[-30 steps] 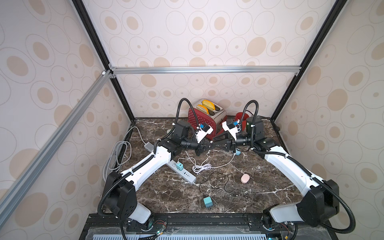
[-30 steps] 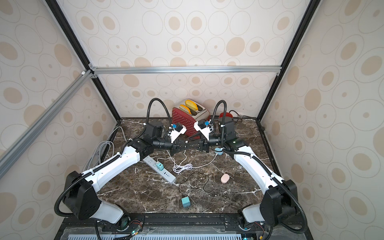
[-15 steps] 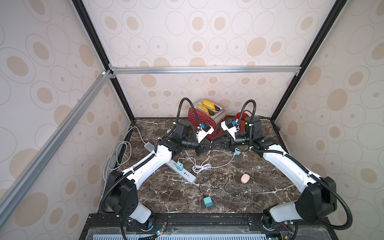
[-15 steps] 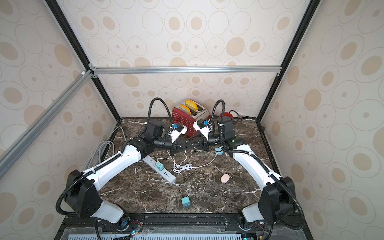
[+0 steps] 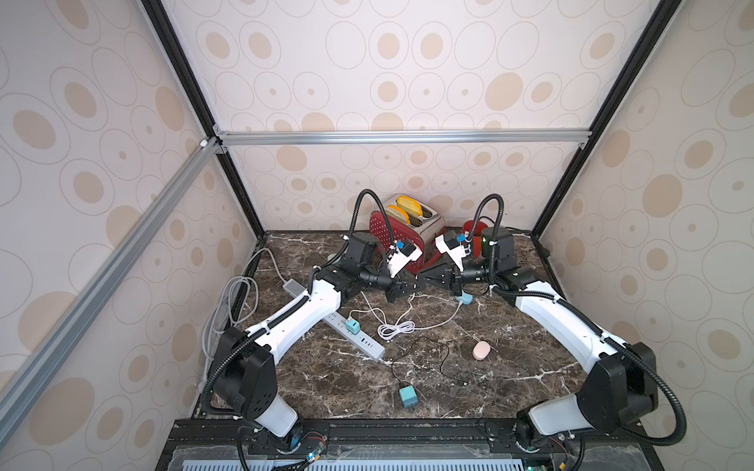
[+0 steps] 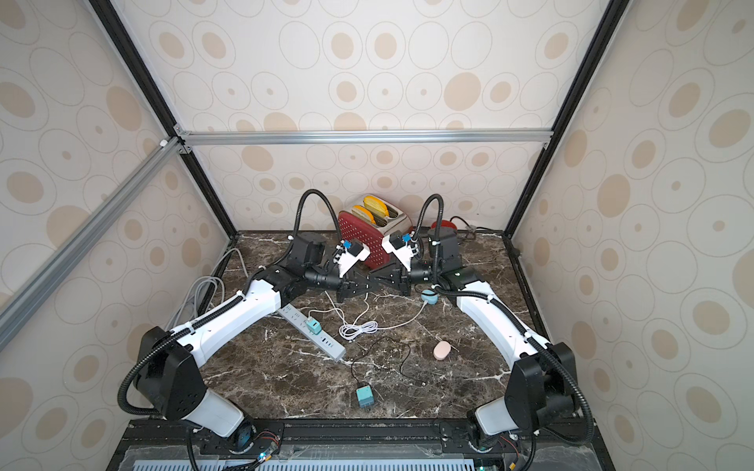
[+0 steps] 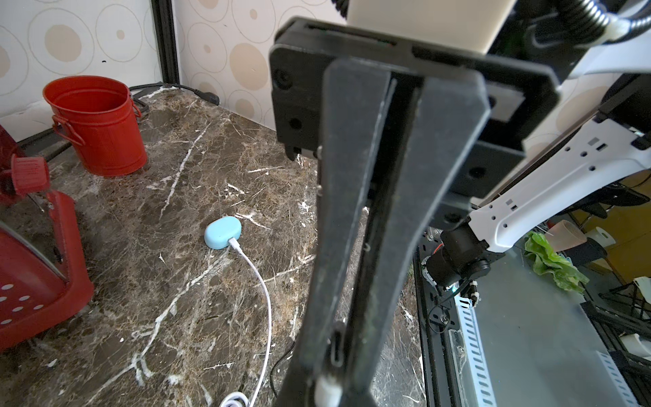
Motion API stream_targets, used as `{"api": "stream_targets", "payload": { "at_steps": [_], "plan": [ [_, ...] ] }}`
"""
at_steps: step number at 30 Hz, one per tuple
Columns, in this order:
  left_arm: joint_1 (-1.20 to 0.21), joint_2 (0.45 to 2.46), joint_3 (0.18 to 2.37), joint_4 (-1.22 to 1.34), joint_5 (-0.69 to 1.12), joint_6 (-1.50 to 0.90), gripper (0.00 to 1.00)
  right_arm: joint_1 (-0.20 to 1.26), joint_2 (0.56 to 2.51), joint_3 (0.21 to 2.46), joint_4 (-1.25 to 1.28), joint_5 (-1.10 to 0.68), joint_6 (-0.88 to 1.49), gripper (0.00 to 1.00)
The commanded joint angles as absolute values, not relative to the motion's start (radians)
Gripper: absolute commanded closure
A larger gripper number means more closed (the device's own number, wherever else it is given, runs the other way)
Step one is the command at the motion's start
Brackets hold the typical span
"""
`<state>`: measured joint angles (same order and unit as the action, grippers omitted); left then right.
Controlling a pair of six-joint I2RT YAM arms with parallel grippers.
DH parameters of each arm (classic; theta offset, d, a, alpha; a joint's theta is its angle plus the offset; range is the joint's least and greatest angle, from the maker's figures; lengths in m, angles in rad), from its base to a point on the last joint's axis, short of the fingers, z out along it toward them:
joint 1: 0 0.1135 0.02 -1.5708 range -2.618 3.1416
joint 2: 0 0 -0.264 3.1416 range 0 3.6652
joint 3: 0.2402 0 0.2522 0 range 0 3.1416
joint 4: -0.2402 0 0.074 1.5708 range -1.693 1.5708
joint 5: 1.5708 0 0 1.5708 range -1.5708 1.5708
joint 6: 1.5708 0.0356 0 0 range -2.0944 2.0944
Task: Charge the bluetooth headset
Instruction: Pick up the charging cable from the center of the board.
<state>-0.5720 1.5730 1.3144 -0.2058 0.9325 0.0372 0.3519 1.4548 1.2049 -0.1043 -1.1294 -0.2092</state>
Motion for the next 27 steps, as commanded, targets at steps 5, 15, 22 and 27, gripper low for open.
{"api": "stream_targets", "payload": {
  "at_steps": [5,15,22,27],
  "plan": [
    [-0.566,1.581,1.371,-0.201,0.934,0.061,0.78,0.326,1.449,1.211,-0.029,-1.176,-0.177,0.98],
    [-0.517,1.512,1.301,-0.104,0.931,0.000,0.63,0.299,1.442,1.186,-0.017,-1.174,-0.141,0.98],
    [-0.517,1.519,1.282,-0.052,0.929,-0.033,0.61,0.299,1.445,1.166,0.050,-1.198,-0.081,0.97],
    [-0.518,1.532,1.284,-0.030,0.942,-0.050,0.63,0.300,1.445,1.158,0.067,-1.198,-0.061,0.97]
  ]
}}
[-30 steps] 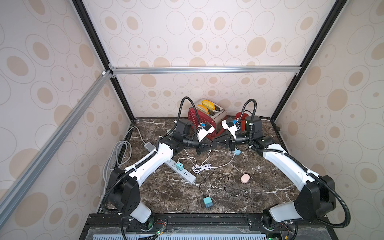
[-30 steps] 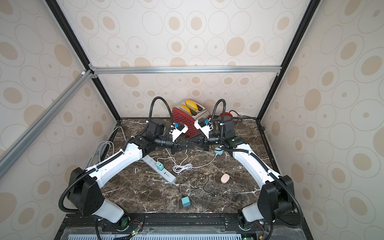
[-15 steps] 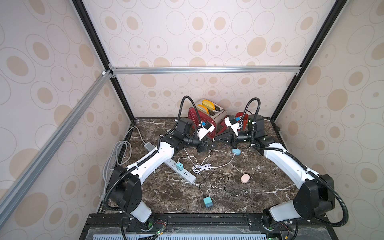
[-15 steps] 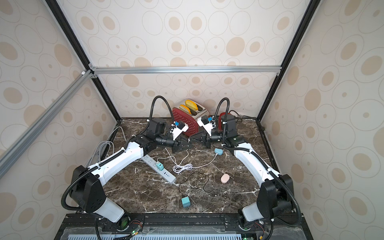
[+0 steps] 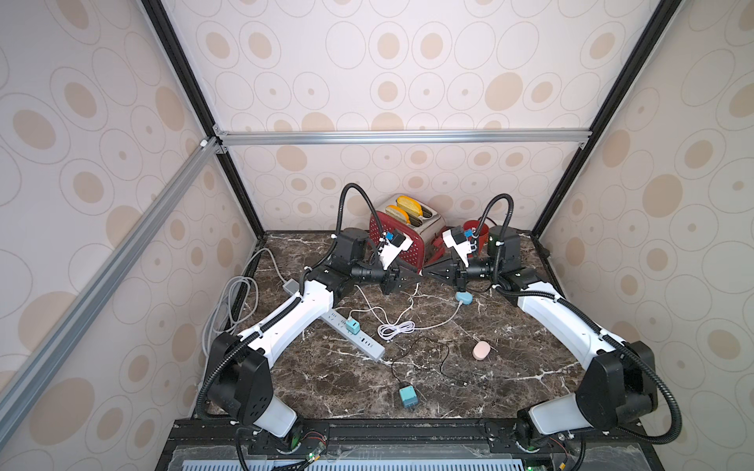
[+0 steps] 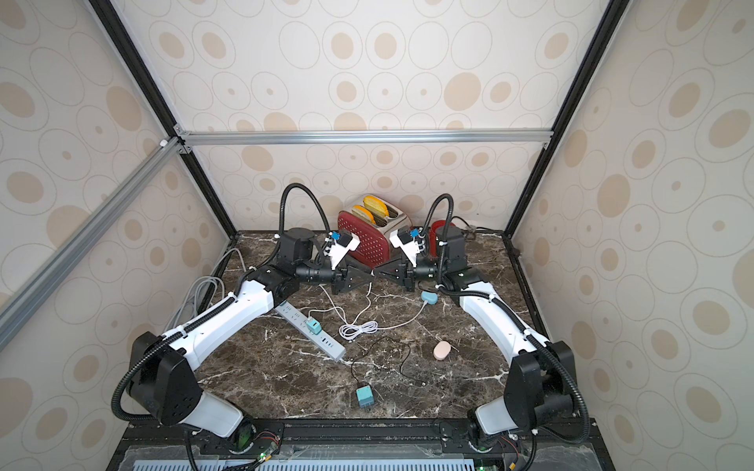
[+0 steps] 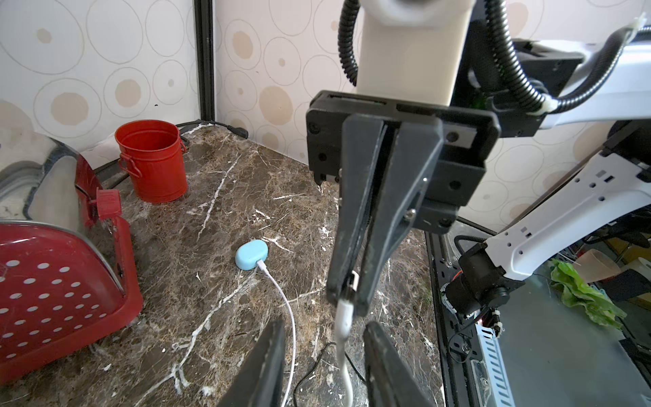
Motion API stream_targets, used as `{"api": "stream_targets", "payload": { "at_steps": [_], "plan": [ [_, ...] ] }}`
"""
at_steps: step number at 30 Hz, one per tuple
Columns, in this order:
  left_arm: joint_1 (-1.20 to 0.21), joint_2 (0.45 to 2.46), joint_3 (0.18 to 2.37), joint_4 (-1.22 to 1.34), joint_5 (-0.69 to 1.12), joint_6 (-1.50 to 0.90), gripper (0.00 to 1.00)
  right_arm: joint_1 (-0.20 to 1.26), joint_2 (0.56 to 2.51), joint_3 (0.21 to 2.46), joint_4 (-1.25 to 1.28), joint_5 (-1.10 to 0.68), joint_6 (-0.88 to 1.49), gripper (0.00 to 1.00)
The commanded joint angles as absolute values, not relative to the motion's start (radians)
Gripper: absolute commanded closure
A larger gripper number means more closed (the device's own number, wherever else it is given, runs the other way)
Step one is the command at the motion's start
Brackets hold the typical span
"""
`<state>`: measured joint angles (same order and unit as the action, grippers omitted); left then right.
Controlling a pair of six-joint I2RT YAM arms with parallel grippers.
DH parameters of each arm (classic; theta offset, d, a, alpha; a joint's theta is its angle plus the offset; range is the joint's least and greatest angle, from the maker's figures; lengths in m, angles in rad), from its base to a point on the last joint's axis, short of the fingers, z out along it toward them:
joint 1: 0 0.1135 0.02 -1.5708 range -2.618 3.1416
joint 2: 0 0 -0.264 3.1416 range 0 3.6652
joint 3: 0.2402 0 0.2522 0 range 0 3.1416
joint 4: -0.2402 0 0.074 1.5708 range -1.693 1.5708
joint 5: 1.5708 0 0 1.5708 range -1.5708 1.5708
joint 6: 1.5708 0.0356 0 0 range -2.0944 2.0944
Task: Charge the bluetooth headset
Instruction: Pick up the charging cable from the center of the board.
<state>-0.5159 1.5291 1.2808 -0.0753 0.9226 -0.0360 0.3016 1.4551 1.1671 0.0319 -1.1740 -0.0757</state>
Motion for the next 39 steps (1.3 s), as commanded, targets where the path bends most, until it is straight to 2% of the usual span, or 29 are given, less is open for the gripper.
{"api": "stream_targets", "payload": {
  "at_steps": [1,6,14,18,22,23,25,27,30,34,39],
  "plan": [
    [-0.517,1.534,1.283,-0.023,0.945,-0.053,0.65,0.300,1.443,1.155,0.070,-1.199,-0.061,0.97],
    [-0.517,1.558,1.312,-0.030,0.960,-0.065,0.74,0.299,1.434,1.147,0.088,-1.196,-0.052,0.96],
    [-0.518,1.564,1.311,-0.041,0.960,-0.055,0.70,0.300,1.434,1.145,0.112,-1.192,-0.033,0.96],
    [-0.518,1.569,1.316,-0.032,0.962,-0.058,0.77,0.299,1.439,1.146,0.118,-1.194,-0.028,0.96],
    [-0.517,1.570,1.320,-0.023,0.962,-0.058,0.89,0.299,1.441,1.145,0.114,-1.190,-0.026,0.96],
    [-0.517,1.569,1.321,-0.021,0.960,-0.057,0.93,0.299,1.442,1.145,0.109,-1.184,-0.030,0.94],
    [-0.518,1.568,1.320,-0.026,0.939,-0.050,0.98,0.298,1.438,1.144,0.089,-1.165,-0.031,0.83],
    [-0.518,1.567,1.326,-0.060,0.905,-0.022,1.00,0.297,1.421,1.137,0.053,-1.101,-0.038,0.70],
    [-0.517,1.567,1.338,-0.150,0.818,0.033,1.00,0.296,1.362,1.091,0.006,-0.896,-0.020,0.55],
    [-0.517,1.553,1.331,-0.231,0.647,0.075,1.00,0.286,1.267,1.028,-0.124,-0.608,0.109,0.45],
    [-0.518,1.511,1.263,-0.203,0.556,0.069,1.00,0.285,1.141,0.990,-0.477,-0.186,0.338,0.42]
  ]
}}
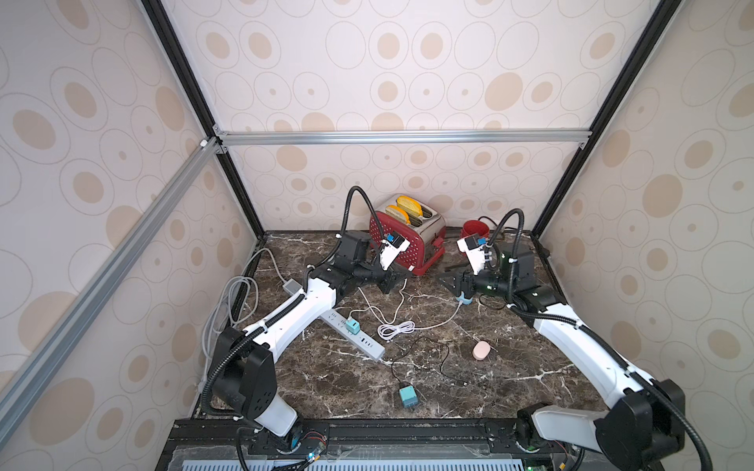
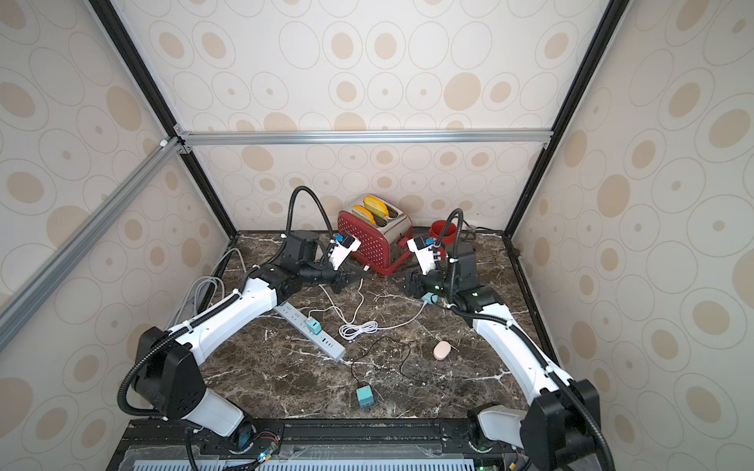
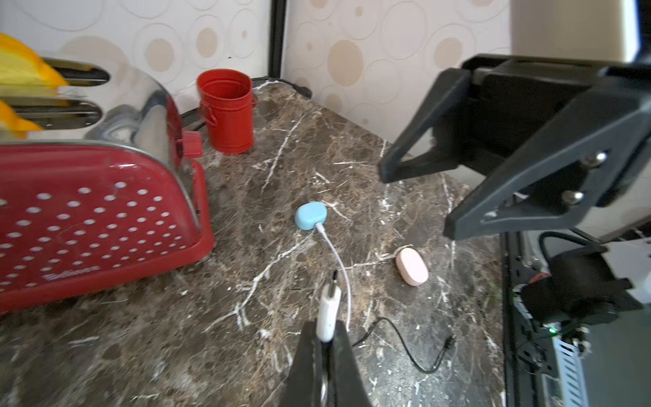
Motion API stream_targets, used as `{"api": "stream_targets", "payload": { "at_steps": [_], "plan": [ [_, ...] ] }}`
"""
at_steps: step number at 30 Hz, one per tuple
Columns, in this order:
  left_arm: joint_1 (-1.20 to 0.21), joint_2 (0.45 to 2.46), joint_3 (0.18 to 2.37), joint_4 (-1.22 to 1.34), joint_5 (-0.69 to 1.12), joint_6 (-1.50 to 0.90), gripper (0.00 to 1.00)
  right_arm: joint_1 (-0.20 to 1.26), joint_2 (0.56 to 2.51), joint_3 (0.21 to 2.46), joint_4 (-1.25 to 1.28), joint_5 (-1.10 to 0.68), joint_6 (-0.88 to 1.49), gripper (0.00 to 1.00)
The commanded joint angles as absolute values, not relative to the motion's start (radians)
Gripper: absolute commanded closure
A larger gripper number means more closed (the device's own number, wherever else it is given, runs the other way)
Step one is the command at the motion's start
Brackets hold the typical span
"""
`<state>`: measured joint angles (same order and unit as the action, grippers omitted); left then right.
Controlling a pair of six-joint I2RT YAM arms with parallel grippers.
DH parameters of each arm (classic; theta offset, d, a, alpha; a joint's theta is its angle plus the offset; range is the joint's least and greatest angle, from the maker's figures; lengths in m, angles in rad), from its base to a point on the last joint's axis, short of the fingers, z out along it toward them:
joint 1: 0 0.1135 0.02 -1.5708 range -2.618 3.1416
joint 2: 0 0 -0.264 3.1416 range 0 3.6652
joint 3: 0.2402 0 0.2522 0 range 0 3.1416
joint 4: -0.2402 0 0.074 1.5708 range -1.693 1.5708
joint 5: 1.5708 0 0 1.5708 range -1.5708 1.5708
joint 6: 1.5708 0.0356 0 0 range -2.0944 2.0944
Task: Charge the bluetooth headset
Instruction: Pick up the charging cable from the center of the board, then pick up the bluetooth headset from the center of the board.
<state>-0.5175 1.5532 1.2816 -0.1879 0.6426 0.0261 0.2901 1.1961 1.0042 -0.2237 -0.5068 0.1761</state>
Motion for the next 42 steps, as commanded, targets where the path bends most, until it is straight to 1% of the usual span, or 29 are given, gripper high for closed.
{"api": "stream_targets", "payload": {
  "at_steps": [1,3,6,9,12,15,19,23,27,37,42],
  "plan": [
    [-0.519,1.504,1.249,-0.198,0.554,0.073,1.00,0.285,1.118,0.986,-0.566,-0.118,0.373,0.41],
    [-0.521,1.495,1.231,-0.199,0.544,0.084,1.00,0.286,1.074,0.970,-0.709,-0.012,0.460,0.41],
    [-0.525,1.492,1.219,-0.214,0.518,0.101,1.00,0.285,1.028,0.929,-0.861,0.051,0.564,0.39],
    [-0.532,1.497,1.206,-0.218,0.513,0.109,1.00,0.250,1.054,0.920,-0.983,0.043,0.622,0.35],
    [-0.540,1.501,1.195,-0.214,0.521,0.118,1.00,0.232,1.108,0.909,-1.025,0.004,0.649,0.28],
    [-0.553,1.503,1.189,-0.219,0.535,0.137,1.00,0.187,1.150,0.878,-1.015,-0.060,0.682,0.26],
    [-0.561,1.503,1.176,-0.224,0.543,0.154,1.00,0.133,1.209,0.842,-0.963,-0.153,0.714,0.32],
    [-0.564,1.505,1.170,-0.228,0.536,0.168,1.00,0.127,1.278,0.840,-0.907,-0.203,0.747,0.34],
    [-0.566,1.509,1.172,-0.236,0.534,0.176,1.00,0.127,1.367,0.838,-0.844,-0.257,0.789,0.33],
    [-0.568,1.504,1.161,-0.244,0.494,0.190,1.00,0.111,1.459,0.808,-0.758,-0.231,0.876,0.32],
    [-0.568,1.511,1.164,-0.245,0.499,0.190,1.00,0.107,1.498,0.810,-0.741,-0.231,0.877,0.36]
  ]
}}
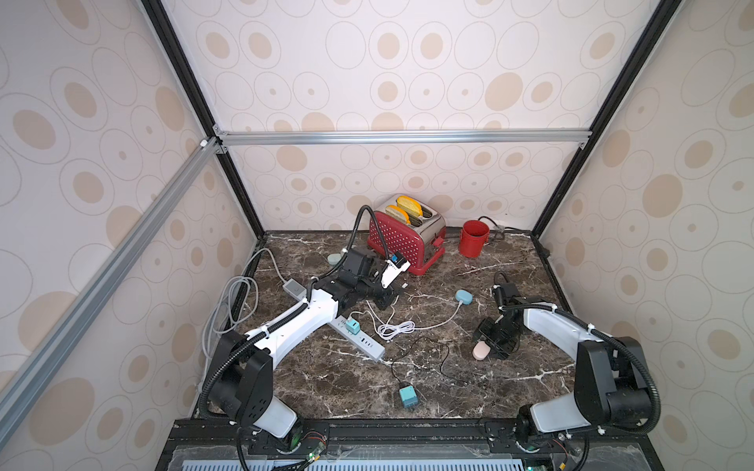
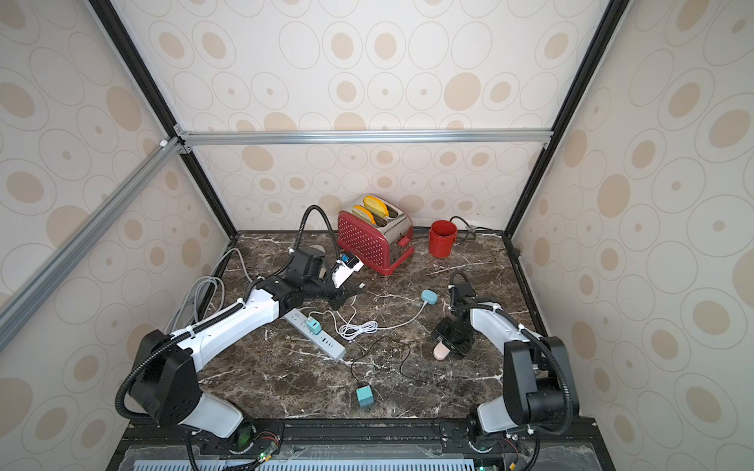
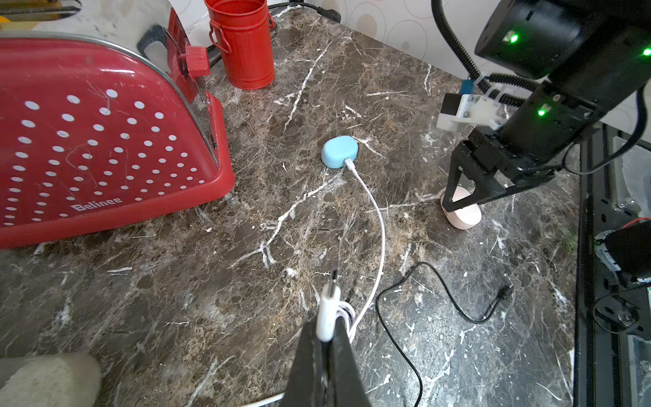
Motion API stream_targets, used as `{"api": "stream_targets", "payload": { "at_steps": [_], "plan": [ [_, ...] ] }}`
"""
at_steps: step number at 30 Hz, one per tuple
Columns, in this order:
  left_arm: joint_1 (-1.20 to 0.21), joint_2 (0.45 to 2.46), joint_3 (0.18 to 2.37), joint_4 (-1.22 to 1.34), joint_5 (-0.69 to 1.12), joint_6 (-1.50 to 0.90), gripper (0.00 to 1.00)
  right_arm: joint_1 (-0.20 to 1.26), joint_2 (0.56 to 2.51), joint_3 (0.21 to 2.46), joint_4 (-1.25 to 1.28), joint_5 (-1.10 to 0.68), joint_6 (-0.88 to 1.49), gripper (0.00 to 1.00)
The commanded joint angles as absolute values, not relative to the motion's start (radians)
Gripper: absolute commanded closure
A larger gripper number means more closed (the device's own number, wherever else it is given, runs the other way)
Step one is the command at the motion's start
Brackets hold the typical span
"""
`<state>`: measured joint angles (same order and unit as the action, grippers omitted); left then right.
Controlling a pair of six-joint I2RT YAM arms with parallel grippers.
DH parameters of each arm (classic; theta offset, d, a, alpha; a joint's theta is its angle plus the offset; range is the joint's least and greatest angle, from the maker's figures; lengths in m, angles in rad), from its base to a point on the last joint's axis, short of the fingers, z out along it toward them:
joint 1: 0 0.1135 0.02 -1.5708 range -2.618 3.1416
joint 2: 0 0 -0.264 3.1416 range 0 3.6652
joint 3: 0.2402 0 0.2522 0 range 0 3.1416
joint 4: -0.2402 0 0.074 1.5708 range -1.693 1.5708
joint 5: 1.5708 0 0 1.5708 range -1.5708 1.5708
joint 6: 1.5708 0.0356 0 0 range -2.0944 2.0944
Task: Charge the bluetooth headset
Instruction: Pick up the bluetooth headset from the center of the board.
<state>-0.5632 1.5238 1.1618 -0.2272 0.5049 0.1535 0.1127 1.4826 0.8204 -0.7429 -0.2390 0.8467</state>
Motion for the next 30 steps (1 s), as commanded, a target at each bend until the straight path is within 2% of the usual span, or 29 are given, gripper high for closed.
{"api": "stream_targets", "payload": {
  "at_steps": [1,12,17,25,30],
  "plan": [
    [-0.568,1.510,1.164,-0.245,0.500,0.190,1.00,0.107,1.502,0.810,-0.741,-0.229,0.878,0.38],
    [-0.568,1.521,1.166,-0.246,0.496,0.198,1.00,0.101,1.506,0.808,-0.729,-0.233,0.866,0.58],
    [-0.568,1.534,1.170,-0.244,0.499,0.198,1.00,0.103,1.470,0.845,-0.708,-0.279,0.774,0.71],
    [-0.568,1.560,1.182,-0.244,0.542,0.203,1.00,0.103,1.340,0.978,-0.634,-0.544,0.399,0.72],
    [-0.581,1.568,1.190,-0.220,0.596,0.184,1.00,0.103,1.274,1.009,-0.527,-0.638,0.300,0.71]
  ]
}}
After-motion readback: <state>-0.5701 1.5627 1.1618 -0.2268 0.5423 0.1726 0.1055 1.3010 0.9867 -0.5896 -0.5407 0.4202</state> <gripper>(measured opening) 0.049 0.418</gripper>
